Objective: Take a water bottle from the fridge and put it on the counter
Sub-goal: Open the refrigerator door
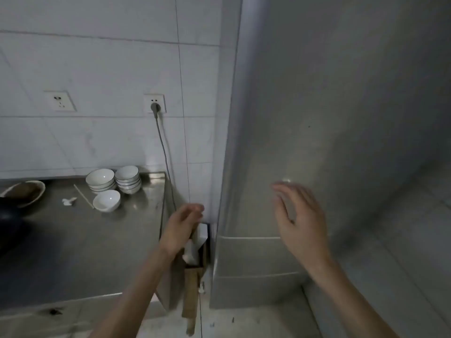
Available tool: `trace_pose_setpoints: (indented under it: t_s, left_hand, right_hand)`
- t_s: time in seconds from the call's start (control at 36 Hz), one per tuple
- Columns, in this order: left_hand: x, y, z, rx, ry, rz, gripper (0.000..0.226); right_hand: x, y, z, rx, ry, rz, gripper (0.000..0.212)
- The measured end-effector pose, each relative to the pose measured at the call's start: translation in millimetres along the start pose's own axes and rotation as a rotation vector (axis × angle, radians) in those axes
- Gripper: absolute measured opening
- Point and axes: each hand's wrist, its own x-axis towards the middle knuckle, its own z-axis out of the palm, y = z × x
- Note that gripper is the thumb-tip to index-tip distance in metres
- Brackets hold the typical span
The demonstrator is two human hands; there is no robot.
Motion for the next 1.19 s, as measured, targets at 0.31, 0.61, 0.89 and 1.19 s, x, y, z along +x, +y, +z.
trace_pose_setpoints:
  t_s: [0.31,0.61,0.89,1.19]
  left_hand:
    - [112,181,5,0.094,-0.064,0.520,0.039]
    - [132,184,29,0.138,0.023,0.664,0.030]
    - [121,191,34,0.313,0.122,0.680,0.029]
    - [86,191,68,0.243,0.217,0.858,0.063]
  right_hand:
    - [166,-72,17,-0.808,-0.091,-0.727,0.032]
    - [184,-105,21,-1.292,-0.384,-0.677,0.034]
    - [172,-125,30,-1.382,-0.435,-0.582,0.028]
    - [33,-151,-51,-1.150,0.105,-0.084,0.022]
